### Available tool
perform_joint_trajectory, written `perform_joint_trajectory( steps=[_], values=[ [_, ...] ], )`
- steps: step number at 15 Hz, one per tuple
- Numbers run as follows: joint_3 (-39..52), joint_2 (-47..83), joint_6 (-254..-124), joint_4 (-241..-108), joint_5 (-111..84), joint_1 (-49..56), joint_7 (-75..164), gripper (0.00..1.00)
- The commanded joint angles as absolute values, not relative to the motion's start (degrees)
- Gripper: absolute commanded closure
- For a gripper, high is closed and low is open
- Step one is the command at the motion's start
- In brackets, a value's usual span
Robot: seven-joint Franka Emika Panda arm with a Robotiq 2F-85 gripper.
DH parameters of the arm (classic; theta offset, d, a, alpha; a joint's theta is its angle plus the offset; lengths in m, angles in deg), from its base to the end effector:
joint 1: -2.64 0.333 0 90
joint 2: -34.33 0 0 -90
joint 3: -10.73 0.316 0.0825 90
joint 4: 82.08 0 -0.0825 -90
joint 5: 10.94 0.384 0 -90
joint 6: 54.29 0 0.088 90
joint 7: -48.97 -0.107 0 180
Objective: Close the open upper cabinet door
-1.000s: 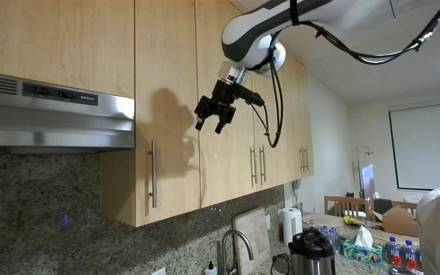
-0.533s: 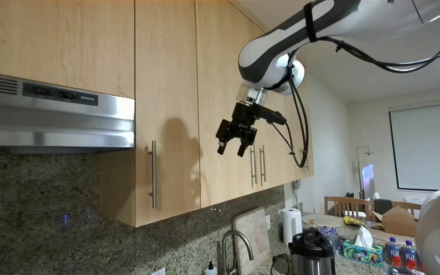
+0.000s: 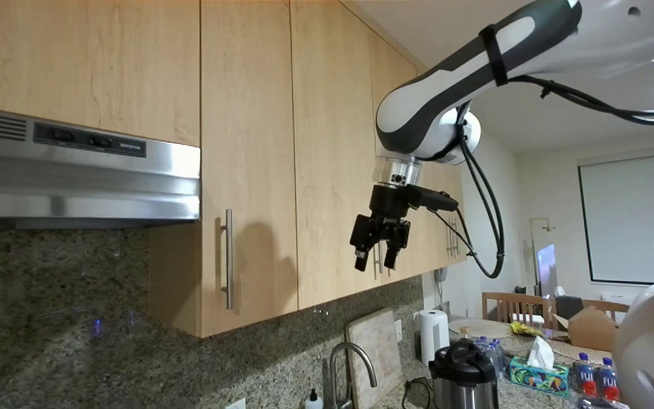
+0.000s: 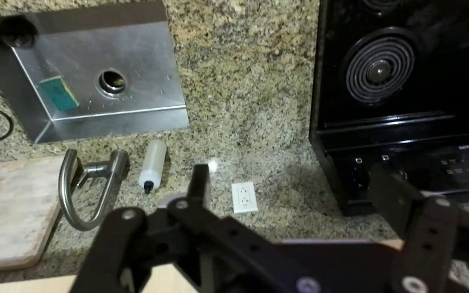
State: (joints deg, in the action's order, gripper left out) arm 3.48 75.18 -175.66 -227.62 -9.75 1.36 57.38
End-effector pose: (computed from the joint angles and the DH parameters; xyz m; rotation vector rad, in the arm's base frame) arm 0.3595 -0.0581 0.5292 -3.0453 -0.0126 -0.4566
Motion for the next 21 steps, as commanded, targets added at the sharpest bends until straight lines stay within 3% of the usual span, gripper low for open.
perform_joint_trajectory(
  steps=[1,6,21],
  values=[
    [4.34,79.26,-170.45,-230.95,-12.43,0.45,58.86,0.0],
    [4.83,83.55,-164.1,-232.88,-14.72,-0.25,57.44,0.0],
    [3.94,86.75,-163.89,-233.59,-13.66,-0.25,57.19,0.0]
  ],
)
